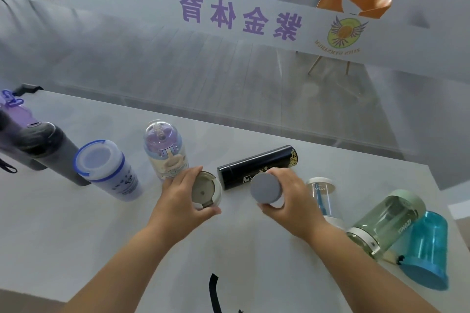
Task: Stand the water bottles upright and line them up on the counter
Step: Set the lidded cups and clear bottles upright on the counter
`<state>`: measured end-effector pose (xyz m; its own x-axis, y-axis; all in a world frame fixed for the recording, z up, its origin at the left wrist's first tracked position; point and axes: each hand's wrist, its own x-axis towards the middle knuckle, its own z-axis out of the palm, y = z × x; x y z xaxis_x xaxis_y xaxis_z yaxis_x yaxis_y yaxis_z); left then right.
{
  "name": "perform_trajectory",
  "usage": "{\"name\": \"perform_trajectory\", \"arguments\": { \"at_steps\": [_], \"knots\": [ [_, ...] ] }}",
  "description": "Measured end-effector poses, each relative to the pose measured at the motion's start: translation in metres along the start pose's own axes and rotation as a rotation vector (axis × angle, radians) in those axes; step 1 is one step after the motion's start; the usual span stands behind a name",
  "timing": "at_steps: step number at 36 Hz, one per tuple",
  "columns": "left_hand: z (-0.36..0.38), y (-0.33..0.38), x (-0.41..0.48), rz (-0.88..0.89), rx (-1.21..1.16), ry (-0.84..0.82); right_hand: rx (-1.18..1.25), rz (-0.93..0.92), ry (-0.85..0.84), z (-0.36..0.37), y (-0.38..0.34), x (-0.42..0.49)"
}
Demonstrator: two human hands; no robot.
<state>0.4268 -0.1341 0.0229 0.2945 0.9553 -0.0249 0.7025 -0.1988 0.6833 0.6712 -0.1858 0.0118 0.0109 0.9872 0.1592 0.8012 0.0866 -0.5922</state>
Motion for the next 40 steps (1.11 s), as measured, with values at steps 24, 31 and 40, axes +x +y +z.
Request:
{"name": "perform_trajectory", "arguments": {
  "at_steps": [24, 31, 40],
  "knots": [
    [-0.012, 0.008, 0.003, 0.004, 0.125, -0.042, 0.291, 0.411, -0.233, -0.035, -0.002, -0.004],
    [-0.017, 0.027, 0.013, 0.109, 0.263, -0.002, 0.164, 0.407, -0.325, -0.067, 0.005, -0.005],
    [-0.018, 0.075, 0.065, 0.171, 0.372, -0.233, -0.062, 0.432, -0.335, -0.102, 0.025, 0.003]
  ]
}}
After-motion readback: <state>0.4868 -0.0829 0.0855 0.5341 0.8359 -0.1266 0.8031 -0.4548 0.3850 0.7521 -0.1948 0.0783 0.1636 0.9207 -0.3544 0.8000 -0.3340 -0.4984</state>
